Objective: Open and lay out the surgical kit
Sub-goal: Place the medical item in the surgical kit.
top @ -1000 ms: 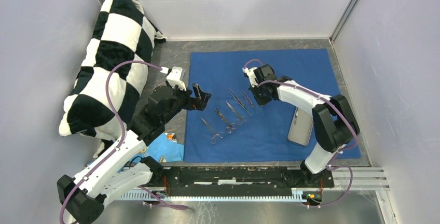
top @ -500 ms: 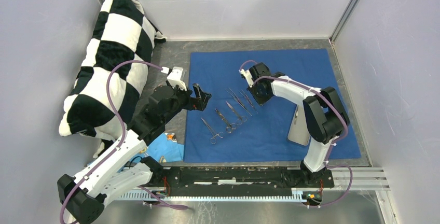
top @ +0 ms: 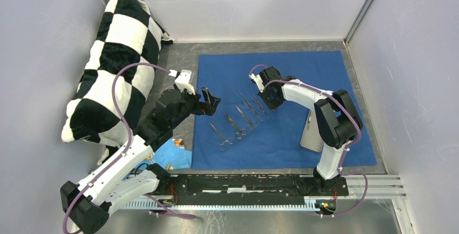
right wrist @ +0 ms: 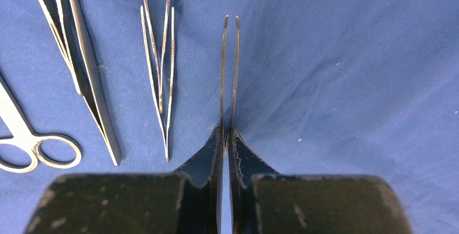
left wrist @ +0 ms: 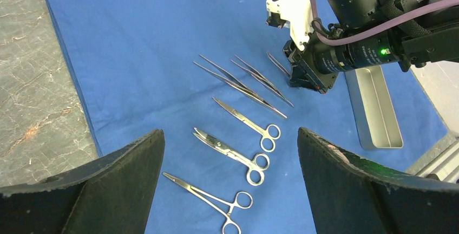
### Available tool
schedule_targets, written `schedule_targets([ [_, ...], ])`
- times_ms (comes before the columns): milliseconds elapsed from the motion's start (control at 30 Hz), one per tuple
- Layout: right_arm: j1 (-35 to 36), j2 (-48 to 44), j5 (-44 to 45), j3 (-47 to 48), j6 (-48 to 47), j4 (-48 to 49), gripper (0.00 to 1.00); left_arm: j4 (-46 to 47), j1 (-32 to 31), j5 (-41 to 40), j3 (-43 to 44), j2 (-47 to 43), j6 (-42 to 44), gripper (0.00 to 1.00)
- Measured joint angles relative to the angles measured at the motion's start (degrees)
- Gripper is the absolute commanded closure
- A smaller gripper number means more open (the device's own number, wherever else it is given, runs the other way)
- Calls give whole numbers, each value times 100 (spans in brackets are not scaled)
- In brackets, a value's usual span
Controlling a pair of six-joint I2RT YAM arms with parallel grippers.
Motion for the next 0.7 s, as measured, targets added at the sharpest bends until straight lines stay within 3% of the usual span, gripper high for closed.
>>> schedule_targets([
  [367, 0, 96, -2, -20, 24, 42, 79, 2, 0, 7, 0, 42, 0, 2],
  [700, 0, 96, 0, -20, 61, 26, 75, 2, 0, 35, 0, 42, -2, 2],
])
